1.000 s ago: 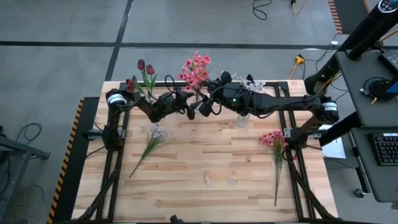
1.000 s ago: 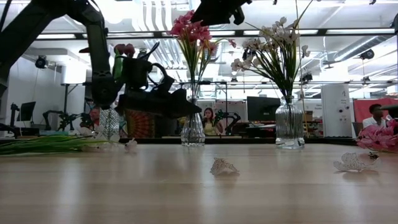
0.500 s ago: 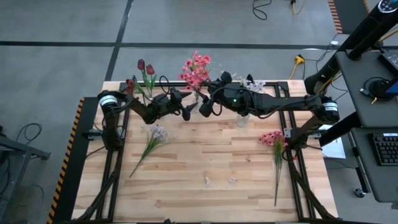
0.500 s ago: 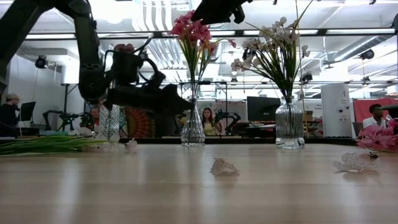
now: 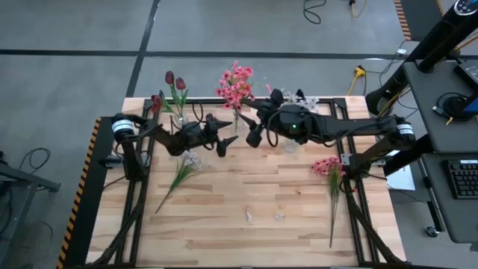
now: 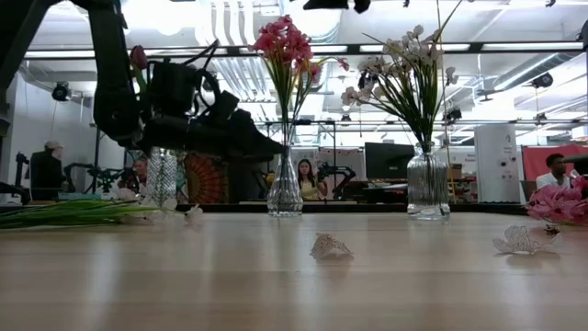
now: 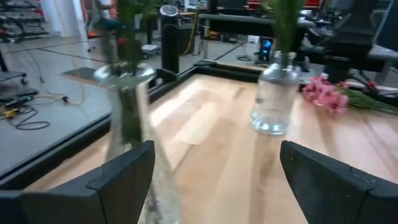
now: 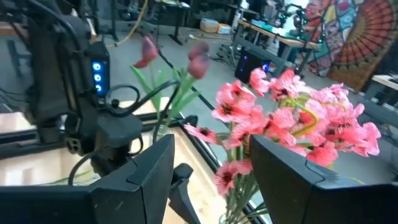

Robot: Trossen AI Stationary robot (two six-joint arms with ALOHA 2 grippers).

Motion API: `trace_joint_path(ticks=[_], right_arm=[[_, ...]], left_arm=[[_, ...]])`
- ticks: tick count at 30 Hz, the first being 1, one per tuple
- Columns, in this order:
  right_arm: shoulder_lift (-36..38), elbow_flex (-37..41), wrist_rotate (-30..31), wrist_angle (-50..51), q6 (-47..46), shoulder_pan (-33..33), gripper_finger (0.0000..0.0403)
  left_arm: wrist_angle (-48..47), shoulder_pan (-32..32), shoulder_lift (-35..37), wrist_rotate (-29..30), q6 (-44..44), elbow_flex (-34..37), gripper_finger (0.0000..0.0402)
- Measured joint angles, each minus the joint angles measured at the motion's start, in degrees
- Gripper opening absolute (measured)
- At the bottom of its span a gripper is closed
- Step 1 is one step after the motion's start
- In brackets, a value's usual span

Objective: Sort flowers into vase by color
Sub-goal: Put the white flowers into the right transparent vase

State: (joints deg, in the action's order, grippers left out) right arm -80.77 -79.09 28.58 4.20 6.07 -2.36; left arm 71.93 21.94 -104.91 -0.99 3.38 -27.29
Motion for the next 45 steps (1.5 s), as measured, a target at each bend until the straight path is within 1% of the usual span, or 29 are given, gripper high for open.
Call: trace_joint_path(ticks=[6,9,12,15,18,20,22,24,26,28,31,35,39,42,45], right_arm=[[2.1,0.0,0.0,0.9,-0.1,3.1,0.0201],[3.4,0.0,-0.1,2.9,-1.4,5.1,0.0201],[4.5,0.0,-0.1,6.9,-4.0,7.5,0.0201],[5.4,0.0,-0.1,11.8,-8.5,10.1,0.0201],[5.9,0.0,-0.3,16.8,-13.7,12.3,0.0201],[6.1,0.0,-0.3,20.1,-17.5,13.7,0.0201],[6.2,0.0,-0.3,23.2,-20.9,15.0,0.0201],[6.3,0.0,-0.5,25.9,-23.8,16.3,0.0201],[6.1,0.0,-0.8,28.1,-26.4,17.7,0.0201],[6.0,0.0,-2.1,29.9,-28.4,19.1,0.0201],[5.7,0.0,-4.9,31.6,-31.5,21.0,0.0201],[5.7,0.0,-8.2,35.2,-36.9,23.8,0.0201],[5.6,0.0,-10.4,42.5,-45.4,26.8,0.0201],[5.6,0.1,-10.6,48.7,-51.3,29.2,0.0201],[5.6,0.4,-10.6,52.3,-55.5,31.7,0.0201]], left_arm=[[-3.5,-3.1,3.9,0.4,-1.3,0.4,0.0327],[-5.5,-5.7,6.9,3.4,-3.3,0.0,0.0327],[-10.2,-8.8,9.7,5.7,-5.1,0.0,0.0327],[-17.6,-12.1,12.3,7.6,-5.3,0.1,0.0327],[-25.9,-15.4,15.6,8.6,-2.5,0.1,0.0327],[-32.4,-17.9,18.2,11.2,0.2,-0.1,0.0327],[-41.4,-20.7,20.8,14.3,2.8,-1.4,0.0327],[-52.8,-23.5,23.4,16.2,6.1,-4.0,0.0327],[-65.7,-26.1,24.8,17.9,11.9,-7.9,0.0327],[-79.4,-28.5,25.2,18.8,18.6,-11.8,0.0327],[-94.5,-31.9,24.7,19.1,28.0,-16.5,0.0327],[-105.9,-36.2,23.0,19.0,39.0,-19.8,0.0327],[-115.2,-40.3,21.5,18.4,48.0,-22.4,0.0327],[-122.2,-42.9,20.6,17.3,55.1,-23.1,0.0327],[-127.6,-44.3,19.9,14.7,61.2,-22.1,0.0327]])
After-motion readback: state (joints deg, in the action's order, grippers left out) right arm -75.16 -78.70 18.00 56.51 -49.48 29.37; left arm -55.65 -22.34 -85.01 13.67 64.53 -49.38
